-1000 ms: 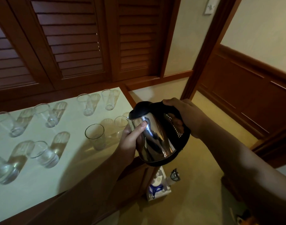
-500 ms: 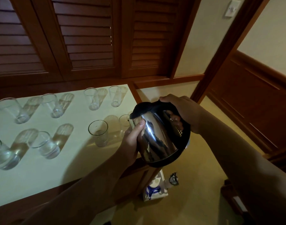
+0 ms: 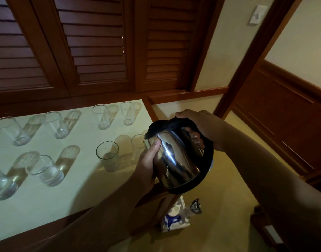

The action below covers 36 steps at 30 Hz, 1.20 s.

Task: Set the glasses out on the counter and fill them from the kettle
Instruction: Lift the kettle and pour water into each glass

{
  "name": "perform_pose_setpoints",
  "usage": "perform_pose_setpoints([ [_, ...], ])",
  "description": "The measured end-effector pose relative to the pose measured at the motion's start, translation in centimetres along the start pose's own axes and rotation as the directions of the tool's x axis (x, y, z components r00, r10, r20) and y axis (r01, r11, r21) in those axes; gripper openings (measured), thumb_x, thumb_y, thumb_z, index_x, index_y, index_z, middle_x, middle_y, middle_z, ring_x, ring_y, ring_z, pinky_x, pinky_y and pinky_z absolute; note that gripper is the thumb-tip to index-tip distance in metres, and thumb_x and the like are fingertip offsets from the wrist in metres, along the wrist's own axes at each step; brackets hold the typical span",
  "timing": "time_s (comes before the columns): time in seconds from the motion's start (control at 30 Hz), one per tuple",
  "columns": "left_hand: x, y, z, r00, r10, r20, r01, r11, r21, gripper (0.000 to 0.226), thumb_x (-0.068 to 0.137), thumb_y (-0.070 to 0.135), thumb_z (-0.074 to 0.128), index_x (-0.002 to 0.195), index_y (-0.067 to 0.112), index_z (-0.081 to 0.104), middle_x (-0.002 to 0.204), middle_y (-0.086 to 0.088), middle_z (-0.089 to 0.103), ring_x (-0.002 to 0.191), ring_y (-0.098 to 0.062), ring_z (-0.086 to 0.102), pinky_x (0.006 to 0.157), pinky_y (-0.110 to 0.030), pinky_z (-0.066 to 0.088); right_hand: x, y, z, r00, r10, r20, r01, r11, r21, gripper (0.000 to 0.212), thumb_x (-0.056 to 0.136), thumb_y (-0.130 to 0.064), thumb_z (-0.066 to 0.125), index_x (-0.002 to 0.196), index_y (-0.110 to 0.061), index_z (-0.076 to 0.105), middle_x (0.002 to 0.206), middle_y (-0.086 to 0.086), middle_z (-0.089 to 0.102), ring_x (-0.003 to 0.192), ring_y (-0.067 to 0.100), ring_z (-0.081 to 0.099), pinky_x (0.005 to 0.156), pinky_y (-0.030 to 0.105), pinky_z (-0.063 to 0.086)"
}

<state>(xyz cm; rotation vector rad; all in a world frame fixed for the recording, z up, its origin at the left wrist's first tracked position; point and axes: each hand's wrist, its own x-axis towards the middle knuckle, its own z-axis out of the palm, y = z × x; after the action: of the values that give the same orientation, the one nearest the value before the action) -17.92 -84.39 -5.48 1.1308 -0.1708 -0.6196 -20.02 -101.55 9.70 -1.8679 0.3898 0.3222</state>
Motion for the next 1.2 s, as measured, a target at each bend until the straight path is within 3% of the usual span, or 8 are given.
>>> perform_pose_setpoints([
  [0.23,0.3,-0.4,0.0,1.000,-0.002,-0.014,0.002,1.000,0.004,0.061,0.091,0.067,0.054,0.127,0.023,0.077,0.132,-0.022,0.074,0.128,-0.041,0.068,0.119,-0.066,0.041,0.0,-0.1,-0.1,1.000,0.006,0.007,-0.006,1.000,-0.017,0.056,0.103,-0.051,0.054,0.060,-0.015,0.052,0.048,0.000,0.041,0.038,0.015,0.035,0.041,0.023,0.035],
  [0.37,0.0,-0.2,0.2,1.000,0.003,-0.025,-0.003,1.000,-0.011,0.071,0.085,0.071,0.060,0.132,0.020,0.074,0.134,-0.022,0.073,0.128,-0.038,0.069,0.119,-0.062,0.043,0.0,-0.1,-0.1,1.000,0.002,0.013,-0.002,1.000,-0.022,0.055,0.102,-0.051,0.054,0.061,-0.015,0.052,0.048,-0.001,0.042,0.038,0.015,0.035,0.042,0.022,0.035],
  [0.5,-0.2,-0.1,0.4,1.000,0.002,-0.018,-0.003,1.000,-0.030,0.088,0.073,0.083,0.073,0.132,0.018,0.073,0.134,-0.046,0.057,0.124,-0.044,0.061,0.108,-0.057,0.042,-0.1,0.0,-0.2,1.000,0.002,0.014,-0.002,0.999,-0.034,0.055,0.101,-0.053,0.055,0.061,-0.015,0.053,0.050,0.000,0.042,0.040,0.015,0.036,0.043,0.023,0.036],
  [0.67,-0.5,-0.1,0.6,1.000,0.010,-0.025,-0.011,0.997,-0.071,0.078,0.077,0.079,0.069,0.129,0.021,0.075,0.135,-0.033,0.067,0.130,-0.051,0.062,0.116,-0.066,0.040,-0.1,-0.1,-0.1,1.000,0.002,0.012,-0.002,0.999,-0.035,0.055,0.102,-0.052,0.055,0.061,-0.016,0.053,0.049,0.000,0.043,0.040,0.015,0.036,0.044,0.023,0.036],
  [0.83,-0.6,-0.1,0.7,0.997,-0.014,-0.078,0.003,0.990,-0.139,0.093,0.070,0.084,0.075,0.126,0.010,0.073,0.124,-0.041,0.060,0.116,-0.045,0.051,0.095,-0.058,0.035,-0.1,-0.2,-0.1,1.000,-0.008,0.013,0.009,0.999,-0.038,0.056,0.102,-0.052,0.055,0.062,-0.014,0.053,0.048,-0.001,0.043,0.039,0.015,0.036,0.043,0.023,0.036],
  [1.03,-0.5,-0.3,0.6,0.998,-0.005,-0.056,-0.004,0.987,-0.160,0.085,0.077,0.082,0.071,0.127,0.013,0.073,0.131,-0.033,0.055,0.118,-0.042,0.044,0.094,-0.057,0.027,0.0,-0.2,0.0,1.000,0.002,0.014,-0.001,0.999,-0.046,0.055,0.101,-0.053,0.056,0.064,-0.013,0.054,0.049,0.000,0.043,0.039,0.015,0.037,0.043,0.023,0.036],
  [1.13,-0.6,-0.4,0.4,0.998,-0.002,-0.058,-0.006,0.991,-0.133,0.081,0.077,0.081,0.072,0.118,0.012,0.075,0.131,-0.034,0.056,0.116,-0.044,0.049,0.094,-0.061,0.033,0.1,-0.2,0.0,1.000,-0.005,0.020,0.006,0.999,-0.049,0.054,0.102,-0.052,0.055,0.064,-0.013,0.054,0.049,-0.001,0.044,0.039,0.014,0.037,0.043,0.023,0.035],
  [1.2,-0.5,-0.4,0.4,0.999,0.016,-0.047,-0.021,0.994,-0.104,0.071,0.079,0.075,0.069,0.120,0.018,0.078,0.131,-0.034,0.066,0.117,-0.045,0.062,0.105,-0.066,0.042,0.1,-0.3,0.1,1.000,-0.009,0.024,0.010,0.998,-0.057,0.054,0.102,-0.052,0.055,0.064,-0.014,0.054,0.048,-0.001,0.044,0.039,0.014,0.037,0.043,0.023,0.036],
])
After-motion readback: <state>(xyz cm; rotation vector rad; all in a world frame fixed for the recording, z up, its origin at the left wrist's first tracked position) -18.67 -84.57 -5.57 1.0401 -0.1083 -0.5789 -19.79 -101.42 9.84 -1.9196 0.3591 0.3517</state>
